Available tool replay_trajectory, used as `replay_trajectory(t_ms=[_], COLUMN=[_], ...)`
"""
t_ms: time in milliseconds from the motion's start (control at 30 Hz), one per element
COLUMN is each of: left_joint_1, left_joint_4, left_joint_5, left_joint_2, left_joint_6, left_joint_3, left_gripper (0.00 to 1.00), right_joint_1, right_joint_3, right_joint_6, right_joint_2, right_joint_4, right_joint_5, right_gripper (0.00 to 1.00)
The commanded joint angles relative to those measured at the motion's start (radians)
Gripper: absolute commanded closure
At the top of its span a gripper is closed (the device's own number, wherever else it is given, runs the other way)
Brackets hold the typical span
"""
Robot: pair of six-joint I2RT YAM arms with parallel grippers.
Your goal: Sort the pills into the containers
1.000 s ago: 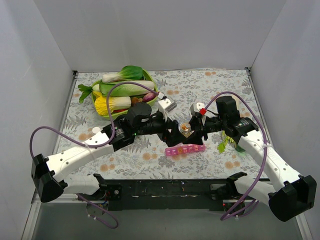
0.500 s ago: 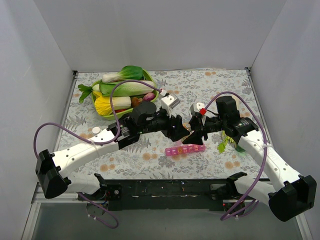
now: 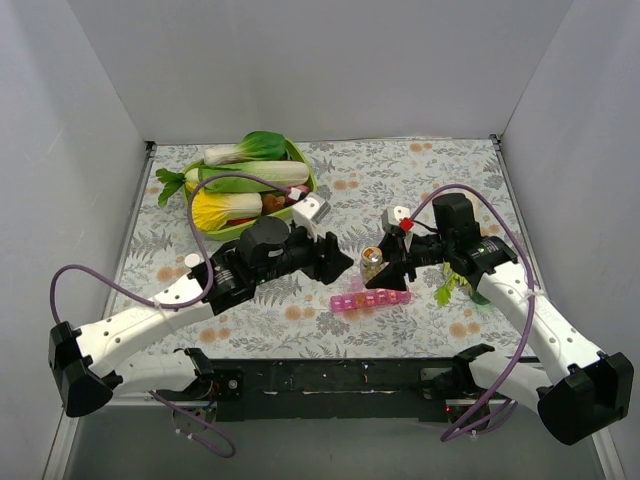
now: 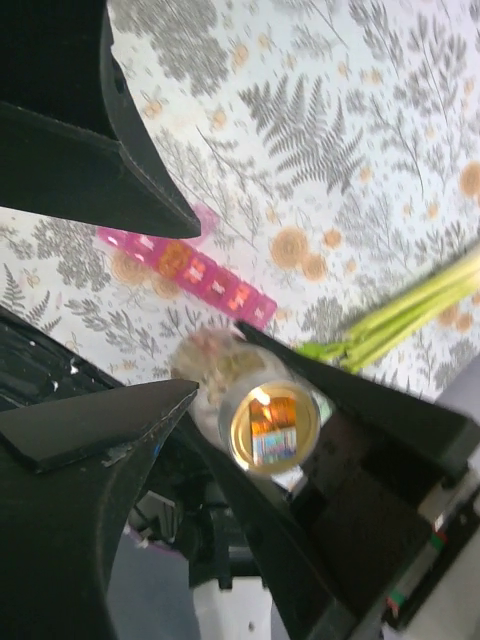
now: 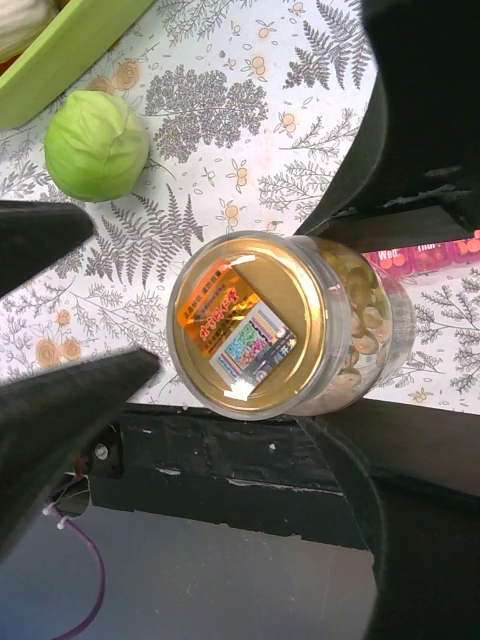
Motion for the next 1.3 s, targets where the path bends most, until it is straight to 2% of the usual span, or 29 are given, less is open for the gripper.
replay_trajectory(t_ms=[0, 67, 133, 167, 233, 267, 400, 467, 633, 800, 1267], left_joint_1=[0.038, 0.082, 0.104, 0.105, 0.105, 0.105, 0.104, 0.095, 0.044, 0.007, -0.013], left_joint_4=[-0.077, -0.069, -0.040, -0.002, 0.047, 0.053, 0.057, 0.076, 0.156, 0.161, 0.156], left_joint_5=[-0.188, -0.193, -0.115, 0.005, 0.127, 0.242, 0.371, 0.393, 0.375, 0.269, 0.082], left_joint_2=[-0.078, -0.116, -0.154, -0.165, -0.176, -0.171, -0.107, -0.063, 0.008, 0.085, 0.091], left_joint_6=[-0.043, -0.066, -0.047, -0.028, 0.031, 0.045, 0.075, 0.067, 0.043, 0.041, -0.002], left_joint_3=[-0.052, -0.089, -0.105, -0.107, -0.103, -0.096, -0.046, -0.023, 0.002, 0.045, 0.043], left_gripper=[0.43, 0.39, 0.33, 0.27, 0.23, 0.22, 0.21, 0.21, 0.21, 0.23, 0.34], right_joint_1=[-0.003, -0.003, -0.003, -0.003, -0.003, -0.004, -0.004, -0.004, -0.006, -0.007, -0.011], right_joint_3=[-0.008, -0.008, -0.010, -0.011, -0.011, -0.010, -0.006, -0.008, -0.008, -0.010, -0.017], right_joint_6=[-0.010, -0.010, -0.010, -0.009, -0.010, -0.010, -0.010, -0.009, -0.009, -0.007, -0.006], right_joint_2=[-0.025, -0.025, -0.026, -0.028, -0.026, -0.025, -0.020, -0.020, -0.014, -0.015, -0.023], right_joint_4=[0.005, 0.003, 0.003, 0.003, 0.005, 0.005, 0.006, 0.006, 0.008, 0.008, 0.013], right_joint_5=[-0.031, -0.029, -0.029, -0.029, -0.029, -0.029, -0.031, -0.031, -0.032, -0.034, -0.040], right_gripper=[0.99, 0.99, 0.99, 0.99, 0.99, 0.99, 0.99, 0.99, 0.99, 0.99, 0.99])
